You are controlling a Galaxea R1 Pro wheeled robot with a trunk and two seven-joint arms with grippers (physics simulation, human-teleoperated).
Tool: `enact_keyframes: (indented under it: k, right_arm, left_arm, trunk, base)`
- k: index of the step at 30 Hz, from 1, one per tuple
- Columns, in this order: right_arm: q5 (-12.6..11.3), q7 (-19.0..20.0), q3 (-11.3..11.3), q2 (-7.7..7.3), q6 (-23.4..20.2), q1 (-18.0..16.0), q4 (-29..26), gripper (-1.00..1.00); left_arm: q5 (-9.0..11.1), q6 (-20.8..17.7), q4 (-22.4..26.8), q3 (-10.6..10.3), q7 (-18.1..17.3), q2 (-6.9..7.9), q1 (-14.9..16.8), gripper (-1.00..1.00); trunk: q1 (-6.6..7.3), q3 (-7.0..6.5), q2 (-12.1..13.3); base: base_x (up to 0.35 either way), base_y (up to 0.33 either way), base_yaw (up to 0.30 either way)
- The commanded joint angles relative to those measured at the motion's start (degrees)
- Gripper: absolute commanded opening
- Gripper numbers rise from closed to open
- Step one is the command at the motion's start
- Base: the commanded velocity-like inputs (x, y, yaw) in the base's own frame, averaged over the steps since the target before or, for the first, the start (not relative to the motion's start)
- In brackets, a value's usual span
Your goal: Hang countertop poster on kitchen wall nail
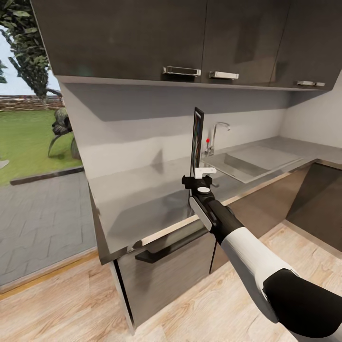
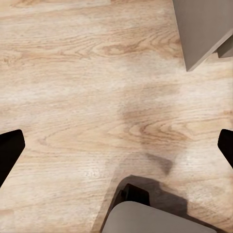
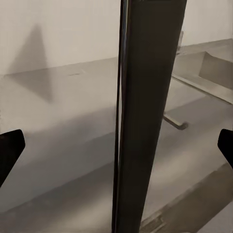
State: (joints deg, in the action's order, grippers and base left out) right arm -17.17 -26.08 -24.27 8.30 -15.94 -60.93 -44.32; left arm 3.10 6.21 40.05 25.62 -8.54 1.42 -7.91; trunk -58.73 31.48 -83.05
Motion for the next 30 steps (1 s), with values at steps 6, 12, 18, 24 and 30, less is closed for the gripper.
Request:
enact_keyframes:
  k: [6,12,18,24,30]
  right_arm:
    - [-0.40,-0.46,-0.25,-0.04,-0.24,-0.07,-0.07,1.00]
    - [-0.40,-0.46,-0.19,-0.04,-0.29,-0.07,-0.07,1.00]
    - [-0.40,-0.46,-0.19,-0.06,-0.30,-0.07,-0.07,1.00]
    - [-0.40,-0.46,-0.20,-0.08,-0.31,-0.07,-0.07,1.00]
    - [-0.40,-0.46,-0.21,-0.12,-0.32,-0.07,-0.07,1.00]
  left_arm:
    - [0.32,0.03,0.03,0.12,-0.39,-0.02,0.00,1.00]
    - [0.32,0.03,0.03,0.13,-0.42,-0.02,0.00,1.00]
    - [0.32,0.03,0.03,0.13,-0.43,-0.02,0.00,1.00]
    - [0.32,0.03,0.05,0.14,-0.42,-0.02,0.00,1.00]
    - [0.32,0.03,0.04,0.14,-0.43,-0.02,0.00,1.00]
  trunk:
    - [0.00,0.05,-0.03]
    - [0.00,0.05,-0.03]
    - [0.00,0.05,-0.03]
    - [0.00,0.05,-0.03]
    - [0.00,0.05,-0.03]
  base:
    - [-0.001,0.000,0.000]
    - [0.000,0.000,0.000]
    - [0.000,0.000,0.000]
    - [-0.025,0.000,0.000]
    - [-0.032,0.000,0.000]
